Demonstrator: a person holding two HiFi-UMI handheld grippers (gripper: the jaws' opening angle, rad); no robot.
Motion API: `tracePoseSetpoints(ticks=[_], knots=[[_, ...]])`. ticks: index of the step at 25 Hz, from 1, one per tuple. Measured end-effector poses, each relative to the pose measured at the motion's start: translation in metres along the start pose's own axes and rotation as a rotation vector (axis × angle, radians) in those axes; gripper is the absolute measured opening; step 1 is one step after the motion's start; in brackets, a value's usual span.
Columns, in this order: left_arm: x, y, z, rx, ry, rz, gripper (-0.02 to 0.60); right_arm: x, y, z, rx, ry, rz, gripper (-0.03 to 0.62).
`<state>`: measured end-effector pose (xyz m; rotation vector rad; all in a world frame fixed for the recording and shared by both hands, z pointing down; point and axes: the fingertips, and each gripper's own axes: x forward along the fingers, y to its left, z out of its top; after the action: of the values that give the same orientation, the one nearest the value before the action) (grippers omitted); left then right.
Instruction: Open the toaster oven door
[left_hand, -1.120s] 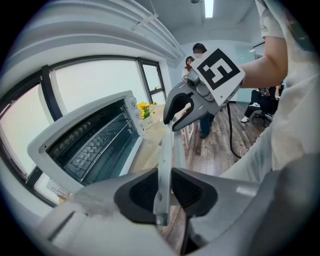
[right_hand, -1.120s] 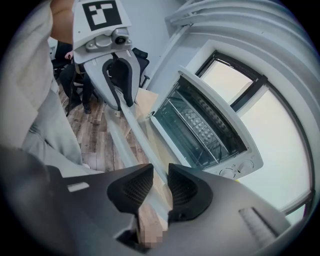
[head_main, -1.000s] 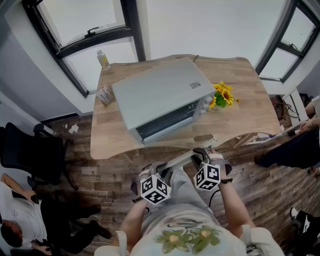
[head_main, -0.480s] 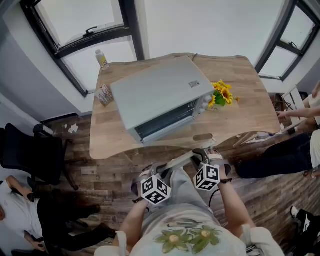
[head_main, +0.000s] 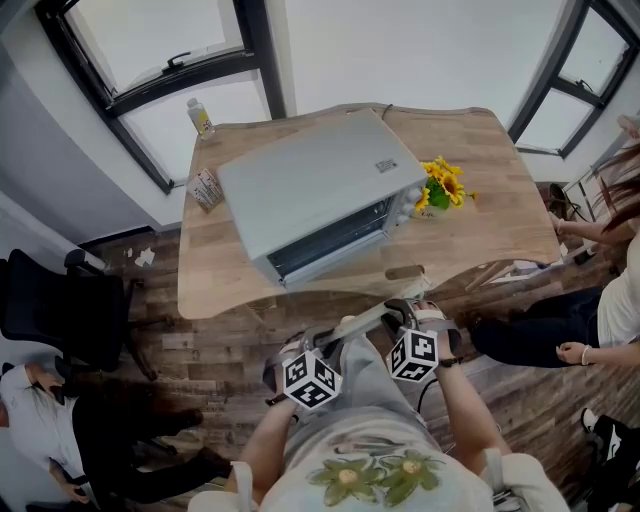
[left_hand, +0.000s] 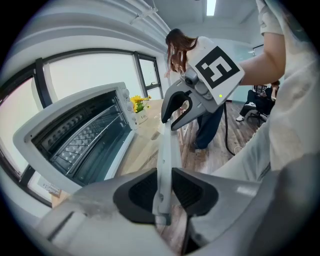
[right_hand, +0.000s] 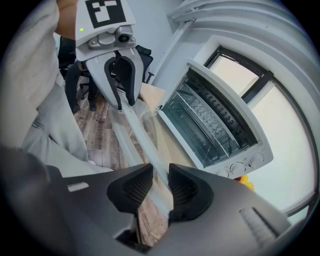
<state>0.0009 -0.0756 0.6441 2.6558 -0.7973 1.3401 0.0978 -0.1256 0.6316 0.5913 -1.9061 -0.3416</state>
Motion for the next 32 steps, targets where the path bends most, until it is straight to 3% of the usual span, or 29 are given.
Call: tracePoseSetpoints(ticks=[32], knots=[[0.033,-0.026,-0.028,-0.016,0.065,-0.092,0.112,0.028,0.036,-0.027,-0.015,0.081,0.086,0.11]])
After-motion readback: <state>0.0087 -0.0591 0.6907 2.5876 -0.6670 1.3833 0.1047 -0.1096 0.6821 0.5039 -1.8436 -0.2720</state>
